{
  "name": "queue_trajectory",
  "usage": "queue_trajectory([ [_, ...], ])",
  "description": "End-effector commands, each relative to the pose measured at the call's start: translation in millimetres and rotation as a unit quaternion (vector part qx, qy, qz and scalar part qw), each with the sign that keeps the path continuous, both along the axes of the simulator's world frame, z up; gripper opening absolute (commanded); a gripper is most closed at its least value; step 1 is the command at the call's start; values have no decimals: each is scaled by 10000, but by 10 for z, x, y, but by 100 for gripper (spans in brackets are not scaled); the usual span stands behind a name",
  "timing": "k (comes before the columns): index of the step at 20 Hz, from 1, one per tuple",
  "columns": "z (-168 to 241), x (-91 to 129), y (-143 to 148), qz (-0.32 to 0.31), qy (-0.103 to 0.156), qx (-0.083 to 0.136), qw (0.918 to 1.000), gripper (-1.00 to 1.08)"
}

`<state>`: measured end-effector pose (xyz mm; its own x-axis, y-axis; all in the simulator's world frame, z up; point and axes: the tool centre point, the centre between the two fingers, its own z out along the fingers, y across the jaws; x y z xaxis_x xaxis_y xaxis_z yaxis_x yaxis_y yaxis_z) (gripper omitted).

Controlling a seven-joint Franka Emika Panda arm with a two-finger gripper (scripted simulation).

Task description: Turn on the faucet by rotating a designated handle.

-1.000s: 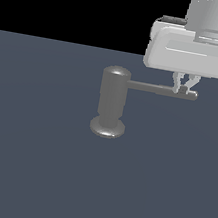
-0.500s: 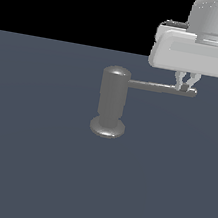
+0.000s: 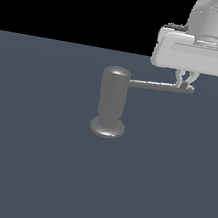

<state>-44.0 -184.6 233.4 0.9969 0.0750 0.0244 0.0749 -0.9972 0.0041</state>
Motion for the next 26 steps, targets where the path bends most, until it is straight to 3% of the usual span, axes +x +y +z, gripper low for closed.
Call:
queue_trajectory([
  [1, -98, 20, -108, -61, 85, 3, 9999, -100],
  [14, -129, 304, -334, -94, 119, 12, 9999, -100],
  [15, 1, 383, -132, 69, 7, 24, 10000, -100],
  [26, -26, 729, -83, 33, 32, 22, 10000, -100],
])
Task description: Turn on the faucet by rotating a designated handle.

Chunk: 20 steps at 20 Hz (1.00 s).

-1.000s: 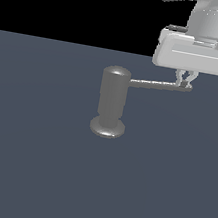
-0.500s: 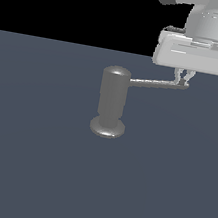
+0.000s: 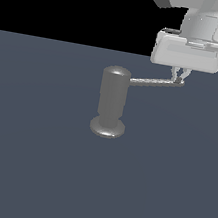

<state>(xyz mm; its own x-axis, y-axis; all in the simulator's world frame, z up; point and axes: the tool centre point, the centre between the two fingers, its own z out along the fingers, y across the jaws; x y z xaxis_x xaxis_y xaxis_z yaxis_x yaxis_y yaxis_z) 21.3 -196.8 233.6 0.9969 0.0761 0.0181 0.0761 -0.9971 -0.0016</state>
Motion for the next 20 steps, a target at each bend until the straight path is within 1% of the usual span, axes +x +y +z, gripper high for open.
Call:
queue_trajectory([
  [1, -30, 107, 43, 24, 1, -4, 10000, -100],
  [20, -74, 640, 111, -31, 39, -8, 10000, -100],
])
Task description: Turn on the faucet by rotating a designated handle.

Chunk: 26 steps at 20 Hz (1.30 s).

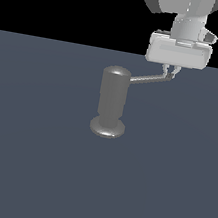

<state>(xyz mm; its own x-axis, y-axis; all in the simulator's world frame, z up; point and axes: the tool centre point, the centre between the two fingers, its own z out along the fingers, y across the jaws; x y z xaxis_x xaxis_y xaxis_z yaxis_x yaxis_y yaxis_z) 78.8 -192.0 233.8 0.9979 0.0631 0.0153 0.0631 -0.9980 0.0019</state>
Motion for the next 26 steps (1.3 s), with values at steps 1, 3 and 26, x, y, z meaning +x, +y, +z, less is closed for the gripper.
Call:
queue_trajectory([
  [1, -79, 90, 66, 31, 29, 11, 10000, -100],
  [3, -84, 141, 72, 25, 33, 11, 10000, -100],
  [26, -129, 661, 129, -29, 71, 6, 10000, -100],
])
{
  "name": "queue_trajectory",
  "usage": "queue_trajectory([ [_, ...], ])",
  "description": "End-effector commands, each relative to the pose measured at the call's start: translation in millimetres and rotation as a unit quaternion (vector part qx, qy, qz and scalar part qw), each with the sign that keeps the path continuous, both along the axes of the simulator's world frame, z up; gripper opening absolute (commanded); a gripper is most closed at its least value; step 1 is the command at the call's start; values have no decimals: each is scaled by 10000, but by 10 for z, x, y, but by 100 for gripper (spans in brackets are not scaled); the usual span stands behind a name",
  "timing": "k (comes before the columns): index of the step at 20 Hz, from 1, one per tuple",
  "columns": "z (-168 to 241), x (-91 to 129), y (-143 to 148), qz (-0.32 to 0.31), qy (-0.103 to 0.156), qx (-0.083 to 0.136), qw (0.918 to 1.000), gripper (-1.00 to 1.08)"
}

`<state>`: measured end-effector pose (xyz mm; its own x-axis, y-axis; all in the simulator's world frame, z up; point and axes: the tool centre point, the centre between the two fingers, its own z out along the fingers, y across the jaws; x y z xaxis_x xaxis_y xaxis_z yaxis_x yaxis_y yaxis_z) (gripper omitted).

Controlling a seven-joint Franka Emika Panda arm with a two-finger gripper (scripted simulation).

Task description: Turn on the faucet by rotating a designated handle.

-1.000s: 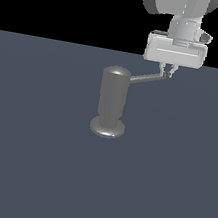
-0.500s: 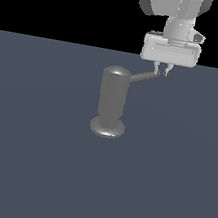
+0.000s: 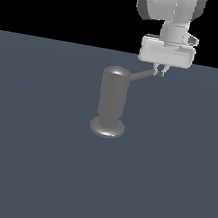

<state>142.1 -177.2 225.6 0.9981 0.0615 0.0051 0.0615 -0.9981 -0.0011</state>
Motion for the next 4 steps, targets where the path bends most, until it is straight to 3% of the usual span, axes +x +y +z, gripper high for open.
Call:
queue_trajectory([
  [1, -46, 47, -14, -21, 19, -6, 10000, -100],
  [4, -50, 86, -10, -25, 22, -6, 10000, -100],
])
